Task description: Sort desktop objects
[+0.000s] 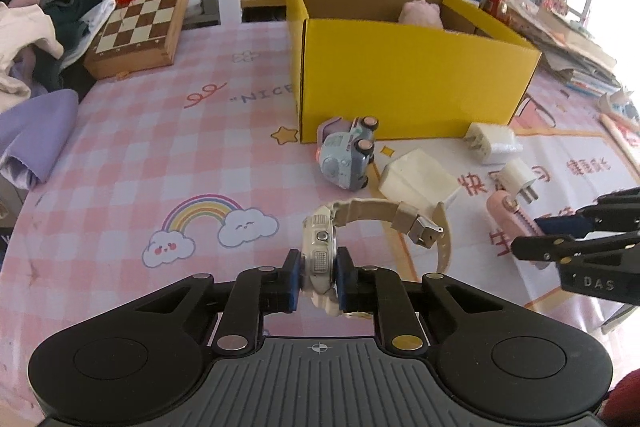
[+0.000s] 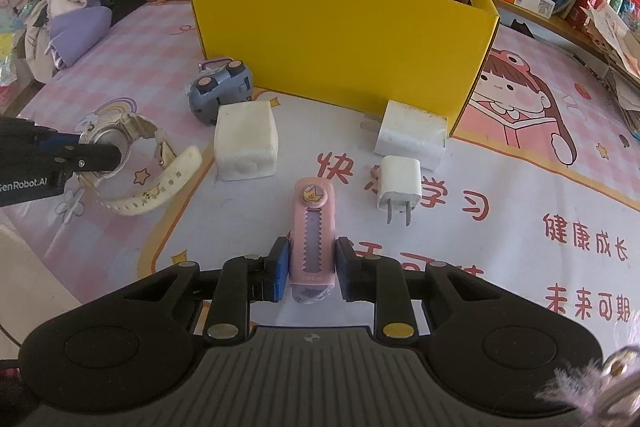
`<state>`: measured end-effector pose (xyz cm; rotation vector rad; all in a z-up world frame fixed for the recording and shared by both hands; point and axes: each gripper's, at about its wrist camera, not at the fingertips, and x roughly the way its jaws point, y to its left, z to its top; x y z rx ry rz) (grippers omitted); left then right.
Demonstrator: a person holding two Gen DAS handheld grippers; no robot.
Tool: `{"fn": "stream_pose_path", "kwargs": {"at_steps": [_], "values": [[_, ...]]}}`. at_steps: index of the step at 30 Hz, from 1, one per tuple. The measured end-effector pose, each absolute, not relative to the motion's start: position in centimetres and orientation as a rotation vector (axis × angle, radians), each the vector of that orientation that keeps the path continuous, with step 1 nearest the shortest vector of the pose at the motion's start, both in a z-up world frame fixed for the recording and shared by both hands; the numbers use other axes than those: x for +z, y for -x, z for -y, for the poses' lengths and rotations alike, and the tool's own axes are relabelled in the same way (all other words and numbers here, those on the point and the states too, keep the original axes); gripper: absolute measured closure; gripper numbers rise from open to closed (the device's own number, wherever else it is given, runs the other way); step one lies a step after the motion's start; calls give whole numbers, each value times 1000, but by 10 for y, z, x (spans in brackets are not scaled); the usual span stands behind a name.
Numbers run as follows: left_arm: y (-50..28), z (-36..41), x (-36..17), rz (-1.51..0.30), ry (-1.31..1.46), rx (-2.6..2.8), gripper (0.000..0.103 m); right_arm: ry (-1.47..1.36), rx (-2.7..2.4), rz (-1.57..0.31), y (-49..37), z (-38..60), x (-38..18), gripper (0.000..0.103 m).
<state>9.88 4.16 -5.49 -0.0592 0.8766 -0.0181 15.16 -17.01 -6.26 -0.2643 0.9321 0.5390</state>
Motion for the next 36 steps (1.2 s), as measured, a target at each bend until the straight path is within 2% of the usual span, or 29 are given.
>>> {"fn": "stream_pose_path", "kwargs": {"at_steps": [18,36], "values": [[-92,-36,-27,-815,138,-36,87,244,563,-895,-152,186,-41,80],[-150,-20,46,-583,132,-49,87,223,669,-611,-223,189,53,80]]}}
